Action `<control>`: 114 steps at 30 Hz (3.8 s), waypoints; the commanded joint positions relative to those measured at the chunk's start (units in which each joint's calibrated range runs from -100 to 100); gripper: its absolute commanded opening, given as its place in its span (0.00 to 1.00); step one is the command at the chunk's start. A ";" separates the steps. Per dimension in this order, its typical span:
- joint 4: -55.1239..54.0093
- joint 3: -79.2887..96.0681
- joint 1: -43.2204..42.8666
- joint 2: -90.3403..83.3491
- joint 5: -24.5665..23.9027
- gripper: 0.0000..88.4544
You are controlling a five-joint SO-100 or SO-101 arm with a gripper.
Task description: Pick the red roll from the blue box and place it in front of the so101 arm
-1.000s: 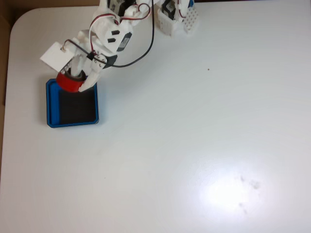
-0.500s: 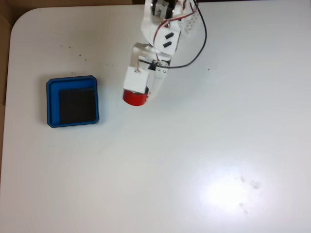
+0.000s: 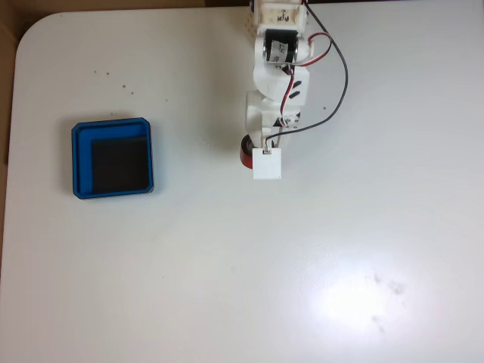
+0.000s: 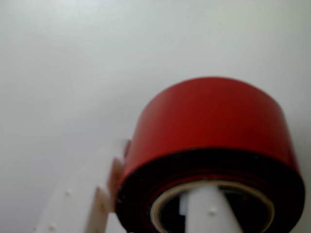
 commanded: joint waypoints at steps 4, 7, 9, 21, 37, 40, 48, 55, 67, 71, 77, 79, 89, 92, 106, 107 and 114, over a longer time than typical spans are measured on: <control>0.28 0.25 -0.80 8.04 0.19 0.01; 0.28 0.25 -1.38 11.80 0.19 0.01; 0.28 0.25 -3.63 12.72 0.19 0.01; 0.28 6.18 -13.40 12.38 -0.42 0.01; -3.68 6.00 -10.96 16.73 -0.60 0.01; -7.23 6.27 -9.98 16.81 -0.60 0.01; -7.81 6.36 -9.69 16.73 -0.60 0.01; -8.14 6.27 -9.59 16.90 -0.60 0.01; -7.98 6.36 -9.10 16.90 -0.51 0.05; -7.98 6.36 -8.12 16.73 -0.42 0.08; -7.89 6.36 -8.03 15.89 -0.51 0.08; -7.89 6.36 -8.03 15.06 -0.42 0.08; -7.65 6.36 -7.93 12.80 0.02 0.10; -7.56 6.36 -7.93 12.05 0.10 0.13; -7.56 6.45 -3.04 -7.77 0.02 0.14; -7.56 6.54 -2.26 -10.69 0.02 0.14; -8.14 16.78 -1.87 -30.59 0.02 0.14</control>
